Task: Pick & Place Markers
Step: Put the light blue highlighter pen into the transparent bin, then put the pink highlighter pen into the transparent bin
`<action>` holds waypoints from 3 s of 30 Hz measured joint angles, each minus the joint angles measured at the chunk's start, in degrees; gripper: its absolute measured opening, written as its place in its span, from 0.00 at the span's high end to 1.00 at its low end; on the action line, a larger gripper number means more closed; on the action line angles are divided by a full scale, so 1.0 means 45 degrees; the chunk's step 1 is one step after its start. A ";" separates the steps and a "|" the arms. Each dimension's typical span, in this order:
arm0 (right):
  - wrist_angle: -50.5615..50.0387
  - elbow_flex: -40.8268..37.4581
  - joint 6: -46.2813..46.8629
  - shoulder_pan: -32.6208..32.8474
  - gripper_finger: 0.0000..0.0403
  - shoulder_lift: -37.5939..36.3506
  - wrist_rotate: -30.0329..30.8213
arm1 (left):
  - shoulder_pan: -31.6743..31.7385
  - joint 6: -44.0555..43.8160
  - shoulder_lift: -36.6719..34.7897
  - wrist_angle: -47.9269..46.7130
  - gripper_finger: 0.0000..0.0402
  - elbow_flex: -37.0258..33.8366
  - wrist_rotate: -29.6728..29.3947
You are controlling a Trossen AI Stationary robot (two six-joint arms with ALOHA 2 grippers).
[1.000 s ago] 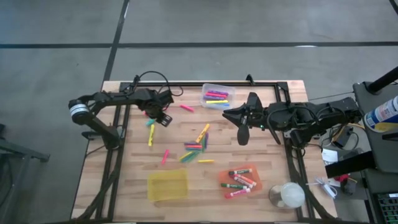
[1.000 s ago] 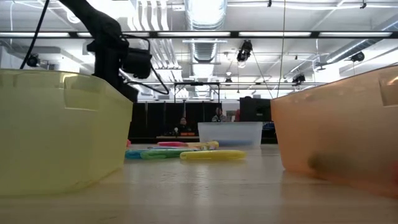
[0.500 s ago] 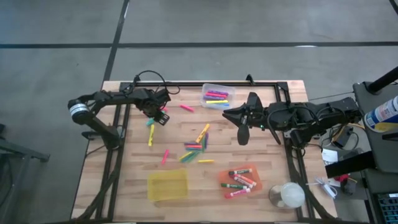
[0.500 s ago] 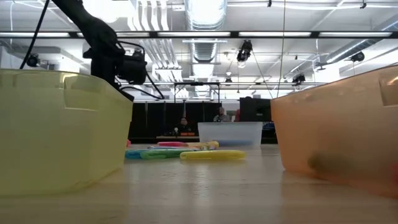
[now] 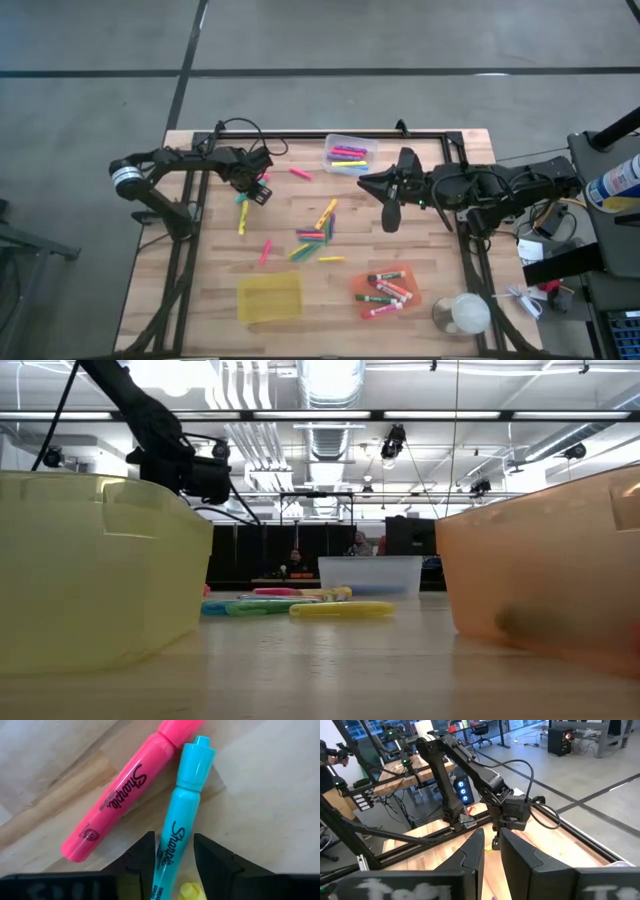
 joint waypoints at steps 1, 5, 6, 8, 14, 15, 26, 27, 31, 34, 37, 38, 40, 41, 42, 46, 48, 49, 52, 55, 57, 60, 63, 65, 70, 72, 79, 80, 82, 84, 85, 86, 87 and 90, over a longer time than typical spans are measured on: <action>0.0007 0.0000 0.0001 0.0000 0.86 0.0018 0.0004 | 0.0000 0.0002 0.0000 0.0033 0.70 -0.0026 0.0040; 0.0015 0.0000 -0.0002 0.0000 0.86 0.0063 0.0011 | 0.0000 0.0391 0.0005 0.0150 0.80 -0.0036 0.0131; 0.0046 0.0000 -0.0002 0.0000 0.86 0.0110 0.0018 | -0.0005 0.0546 0.0005 0.0207 0.82 -0.0036 0.0131; 0.0088 0.0005 0.0002 0.0000 0.86 0.0143 0.0036 | -0.0005 0.0735 0.0003 0.0226 0.87 -0.0032 0.0131; 0.0244 0.0005 0.0113 0.0000 0.86 0.0390 0.0036 | -0.0005 0.0894 0.0005 0.0280 0.89 0.0181 0.0141; 0.0334 0.0005 0.0105 0.0000 0.86 0.0421 0.0031 | -0.0029 0.0963 0.0005 0.0283 0.88 0.0321 0.0161; 0.0794 0.0008 0.0090 0.0000 0.86 0.0467 0.0032 | -0.0083 0.1436 0.0005 0.0348 0.87 0.2707 0.1274; 0.0805 0.0027 0.0087 0.0000 0.86 0.0464 0.0031 | -0.0083 0.1557 0.0005 0.0369 0.87 0.2953 0.1279; 0.0835 0.0044 -0.0200 -0.0005 0.86 0.0464 0.0031 | -0.0078 0.1868 0.0005 0.0671 0.87 0.3958 0.1394; 0.0840 0.0044 -0.0243 -0.0005 0.86 0.0464 0.0031 | -0.0083 0.2032 0.0172 0.0749 0.87 0.4835 0.1465; 0.0845 0.0049 -0.0245 -0.0005 0.86 0.0464 0.0031 | -0.0083 0.2516 0.0642 0.0720 0.87 0.5831 0.1686; 0.0845 0.0049 -0.0245 -0.0005 0.86 0.0464 0.0031 | -0.0083 0.2661 0.0839 0.0726 0.87 0.6186 0.1819; 0.0850 0.0049 -0.0212 -0.0005 0.86 0.0464 0.0031 | -0.0090 0.2867 0.1298 0.0726 0.87 0.6933 0.2011; 0.0874 0.0049 -0.0206 -0.0005 0.86 0.0464 0.0031 | -0.0092 0.2960 0.1527 0.0733 0.87 0.7312 0.2009; 0.0884 0.0049 -0.0198 0.0000 0.86 0.0464 0.0028 | -0.0092 0.3002 0.1798 0.0696 0.87 0.7691 0.2018; 0.0944 0.0074 -0.0187 0.0025 0.86 0.0459 0.0017 | -0.0092 0.3087 0.3101 0.0645 0.87 0.9416 0.2317; 0.0950 0.0133 -0.0143 0.0097 0.86 0.0459 -0.0002 | -0.0119 0.3200 0.3804 0.0671 0.87 1.0306 0.2334; 0.0952 0.0188 -0.0148 0.0123 0.86 0.0459 -0.0007 | -0.0138 0.3212 0.4154 0.0653 0.87 1.0753 0.2347; 0.0976 0.0358 -0.0148 0.0160 0.86 0.0445 -0.0007 | -0.0170 0.3271 0.5255 0.0686 0.87 1.2063 0.2659; 0.0970 0.0484 -0.0203 0.0155 0.86 0.0439 -0.0003 | -0.0203 0.3332 0.6332 0.0646 0.87 1.3166 0.2755; 0.0967 0.0495 -0.0206 0.0151 0.86 0.0439 0.0002 | -0.0232 0.3327 0.7002 0.0597 0.87 1.3780 0.2849; 0.0873 0.0495 -0.0216 0.0160 0.86 0.0435 -0.0003 | -0.0285 0.3146 0.7888 0.0417 0.87 1.4588 0.2911; 0.0599 0.0495 -0.0249 0.0155 0.86 0.0410 -0.0001 | -0.0282 0.2565 0.8673 0.0246 0.86 1.5371 0.2968; 0.0399 0.0495 -0.0245 0.0155 0.86 0.0383 0.0002 | -0.0277 0.2577 0.9078 -0.0013 0.84 1.5867 0.3040; 0.0219 0.0491 -0.0250 0.0155 0.86 0.0318 0.0002 | -0.0411 0.2884 0.9804 -0.0705 0.72 1.6995 0.3905; 0.0214 0.0491 -0.0434 0.0155 0.86 0.0303 0.0002 | -0.0485 0.3039 0.9909 -0.0731 0.67 1.7184 0.3937; 0.0209 0.0481 -0.0925 0.0146 0.86 0.0294 0.0007 | -0.0552 0.2995 0.9722 -0.1047 0.60 1.7201 0.3432; 0.0212 0.0481 -0.0929 0.0146 0.86 0.0290 0.0007 | -0.0547 0.2956 0.9606 -0.1266 0.60 1.7195 0.3425; 0.0213 0.0481 -0.0930 0.0146 0.86 0.0289 0.0009 | -0.0521 0.3024 0.9398 -0.1728 0.60 1.7192 0.3364; 0.0211 0.0476 -0.0971 0.0146 0.86 0.0289 0.0012 | -0.0505 0.3287 0.9154 -0.2183 0.60 1.7160 0.2881; 0.0214 0.0469 -0.1005 0.0146 0.86 0.0289 0.0012 | -0.0505 0.3393 0.9054 -0.2443 0.60 1.7158 0.2542; 0.0212 0.0458 -0.1008 0.0146 0.86 0.0289 0.0010 | -0.0497 0.3533 0.8922 -0.2756 0.60 1.7158 0.2262; 0.0209 0.0457 -0.1008 0.0146 0.86 0.0289 0.0012 | -0.0480 0.3665 0.8787 -0.3204 0.60 1.7158 0.2012; 0.0227 0.0452 -0.0954 0.0141 0.86 0.0289 0.0017 | -0.0466 0.4192 0.8409 -0.4402 0.60 1.7038 0.1494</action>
